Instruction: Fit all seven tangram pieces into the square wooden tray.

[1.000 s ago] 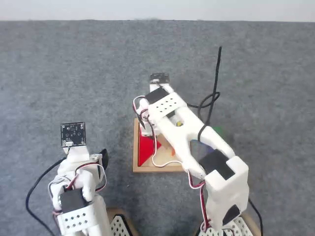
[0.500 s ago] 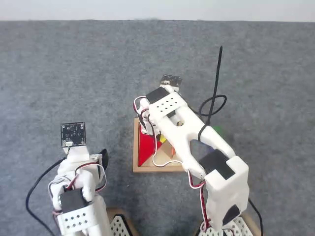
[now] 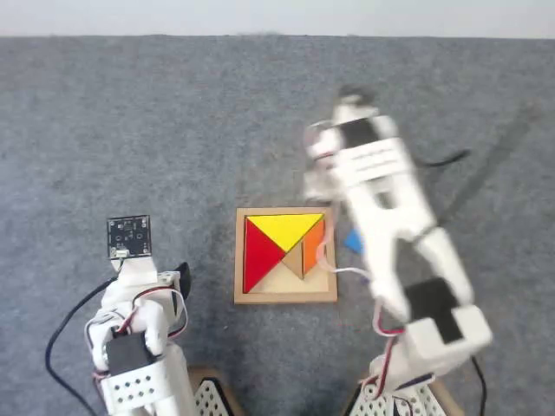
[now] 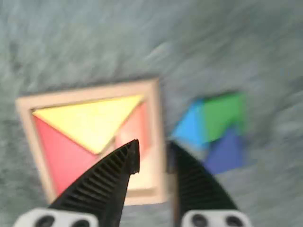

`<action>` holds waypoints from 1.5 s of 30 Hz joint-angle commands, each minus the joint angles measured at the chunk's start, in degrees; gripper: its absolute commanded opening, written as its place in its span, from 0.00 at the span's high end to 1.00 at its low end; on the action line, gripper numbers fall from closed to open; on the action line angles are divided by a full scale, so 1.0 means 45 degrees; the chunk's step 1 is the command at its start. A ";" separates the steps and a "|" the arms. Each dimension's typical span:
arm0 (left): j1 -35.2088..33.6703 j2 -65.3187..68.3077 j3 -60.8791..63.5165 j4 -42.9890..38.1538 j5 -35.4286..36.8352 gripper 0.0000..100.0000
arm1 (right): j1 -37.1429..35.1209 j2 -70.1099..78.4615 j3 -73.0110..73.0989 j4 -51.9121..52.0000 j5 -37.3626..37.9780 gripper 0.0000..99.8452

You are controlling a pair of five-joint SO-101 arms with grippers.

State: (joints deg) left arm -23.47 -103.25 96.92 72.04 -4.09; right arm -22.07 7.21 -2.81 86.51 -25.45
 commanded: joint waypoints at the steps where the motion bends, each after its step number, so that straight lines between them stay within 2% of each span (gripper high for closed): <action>1: -0.0059 -0.0195 -0.0107 0.0059 0.0117 0.76 | 0.2100 -0.1416 0.0156 -0.0420 0.5138 0.99; 4: -0.0059 -0.0195 -0.0107 0.0059 0.0117 0.76 | 0.2608 -0.1358 0.1602 -0.0928 0.7267 0.96; 9: -0.0059 -0.0195 -0.0107 0.0059 0.0117 0.76 | 0.2647 -0.1123 0.3536 -0.2784 0.7482 0.87; 14: -0.0059 -0.0195 -0.0107 0.0059 0.0117 0.76 | 0.2569 -0.0361 0.4317 -0.3937 0.8186 0.86; 20: -0.0059 -0.0195 -0.0107 0.0059 0.0117 0.76 | 0.2686 0.1065 0.4415 -0.4015 0.8283 0.85; 27: -0.0059 -0.0195 -0.0107 0.0059 0.0117 0.76 | 0.2803 0.2178 0.4357 -0.4015 0.8518 0.72; 33: -0.0059 -0.0195 -0.0107 0.0059 0.0117 0.76 | 0.3878 0.2256 0.4337 -0.4034 0.8713 0.74; 39: -0.0059 -0.0195 -0.0107 0.0059 0.0117 0.76 | 0.4230 0.2081 0.4376 -0.4249 0.8752 0.74; 45: -0.0059 -0.0195 -0.0107 0.0059 0.0117 0.76 | 0.4542 0.0303 0.5079 -0.4464 0.8772 0.74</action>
State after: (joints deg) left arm -23.47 -103.25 96.92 72.04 -4.09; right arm -4.48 14.59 16.44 67.87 13.76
